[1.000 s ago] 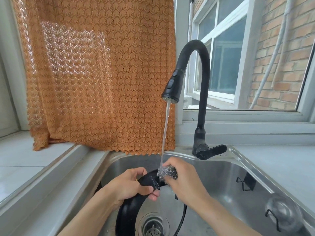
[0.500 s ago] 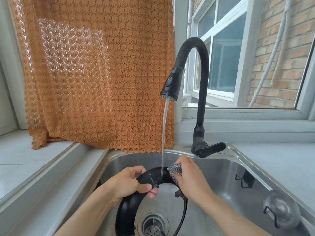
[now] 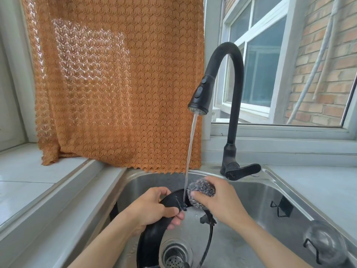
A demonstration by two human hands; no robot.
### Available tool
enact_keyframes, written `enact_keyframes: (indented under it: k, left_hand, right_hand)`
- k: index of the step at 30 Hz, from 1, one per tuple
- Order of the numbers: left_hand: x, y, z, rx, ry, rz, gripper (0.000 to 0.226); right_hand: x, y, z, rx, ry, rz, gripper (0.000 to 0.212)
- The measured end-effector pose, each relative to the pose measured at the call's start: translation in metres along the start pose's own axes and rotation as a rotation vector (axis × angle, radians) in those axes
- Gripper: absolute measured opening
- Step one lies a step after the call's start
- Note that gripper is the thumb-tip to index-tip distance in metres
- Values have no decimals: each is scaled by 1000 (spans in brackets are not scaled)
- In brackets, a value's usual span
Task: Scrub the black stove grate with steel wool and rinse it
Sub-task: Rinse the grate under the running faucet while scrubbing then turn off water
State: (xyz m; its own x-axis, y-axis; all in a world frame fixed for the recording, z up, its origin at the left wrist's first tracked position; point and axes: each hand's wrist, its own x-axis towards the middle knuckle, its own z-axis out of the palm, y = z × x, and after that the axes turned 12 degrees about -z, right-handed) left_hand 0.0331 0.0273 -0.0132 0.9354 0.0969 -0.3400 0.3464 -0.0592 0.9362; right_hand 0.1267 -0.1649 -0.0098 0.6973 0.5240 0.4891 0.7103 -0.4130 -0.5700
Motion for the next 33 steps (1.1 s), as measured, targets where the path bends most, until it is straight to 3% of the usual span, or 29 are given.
enact_keyframes:
  k: [3,7,10,20,23,26,28,33]
  left_hand:
    - [2,0,5,21,33,12,26]
    - [2,0,7,35,56,28,27]
    - [4,-2,9,-8,76,23,24]
    - [9,-5,7,-96,94,-33,12]
    - [12,-5,10,-102,100,-33,13]
    - [12,-5,12,-137,83,-44,21]
    - [12,-3,16,-159,66,-41,24]
    - [6,1,36,-95,30,19,23]
  right_hand:
    - [-1,-14,12,34,-18,-123,25]
    - [2,-16,16,-9,-43,-196,26]
    - [1,-13,15,-35,-85,-172,24]
    - [-6,-13,-6,-82,-438,-76,25]
    - [-3,-16,-11,-139,-242,-49,17]
    - [-1,-19,-12,-81,-50,-25,40]
    - [-3,-21,-5,-49,-13,-72,43]
    - [-1,-20,19,-102,-33,-237,21]
